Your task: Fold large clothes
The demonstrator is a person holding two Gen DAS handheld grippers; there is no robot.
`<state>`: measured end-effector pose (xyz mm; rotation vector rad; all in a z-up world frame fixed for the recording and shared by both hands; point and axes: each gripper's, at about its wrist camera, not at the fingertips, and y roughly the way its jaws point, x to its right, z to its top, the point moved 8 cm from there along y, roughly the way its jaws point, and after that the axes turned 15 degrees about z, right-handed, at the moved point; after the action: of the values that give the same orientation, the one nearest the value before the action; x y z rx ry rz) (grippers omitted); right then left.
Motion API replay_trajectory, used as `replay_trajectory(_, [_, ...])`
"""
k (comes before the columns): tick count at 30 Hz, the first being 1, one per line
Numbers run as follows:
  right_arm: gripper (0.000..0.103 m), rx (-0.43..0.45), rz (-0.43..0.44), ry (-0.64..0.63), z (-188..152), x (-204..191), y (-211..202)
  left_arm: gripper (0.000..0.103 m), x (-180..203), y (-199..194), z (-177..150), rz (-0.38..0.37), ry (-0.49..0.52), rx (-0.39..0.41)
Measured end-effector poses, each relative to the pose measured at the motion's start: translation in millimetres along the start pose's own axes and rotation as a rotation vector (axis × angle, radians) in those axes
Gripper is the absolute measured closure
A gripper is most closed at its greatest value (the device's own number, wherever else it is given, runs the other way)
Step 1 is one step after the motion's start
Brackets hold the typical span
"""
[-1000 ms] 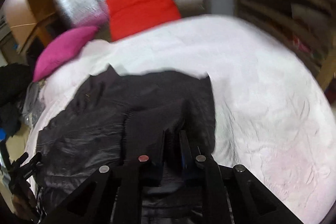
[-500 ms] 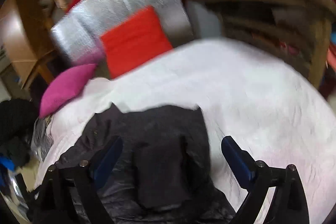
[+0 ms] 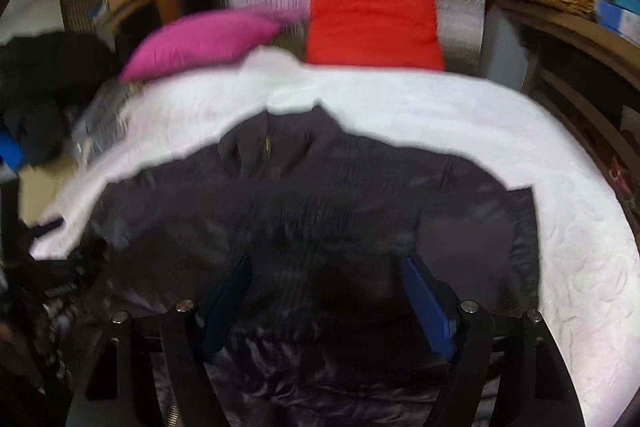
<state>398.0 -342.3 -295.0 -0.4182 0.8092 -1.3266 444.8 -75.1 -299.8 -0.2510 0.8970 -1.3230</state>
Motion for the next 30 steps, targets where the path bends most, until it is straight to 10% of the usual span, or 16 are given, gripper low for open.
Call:
replay_trajectory(3, [0.024, -0.124, -0.036, -0.016, -24, 4, 17, 0.005, 0, 1, -1, -0.001, 0.004, -0.001])
replay_trajectory(13, [0.024, 0.022, 0.044, -0.020, -4, -16, -13, 0.005, 0, 0, -3, 0.001, 0.007, -0.001])
replay_trajectory(21, [0.030, -0.137, 0.037, -0.076, -29, -33, 25, 0.005, 1, 1, -4, 0.000, 0.011, -0.004])
replay_trajectory(30, [0.031, -0.034, 0.024, -0.040, -12, -12, -16, 0.005, -1, 1, -5, -0.008, 0.015, 0.003])
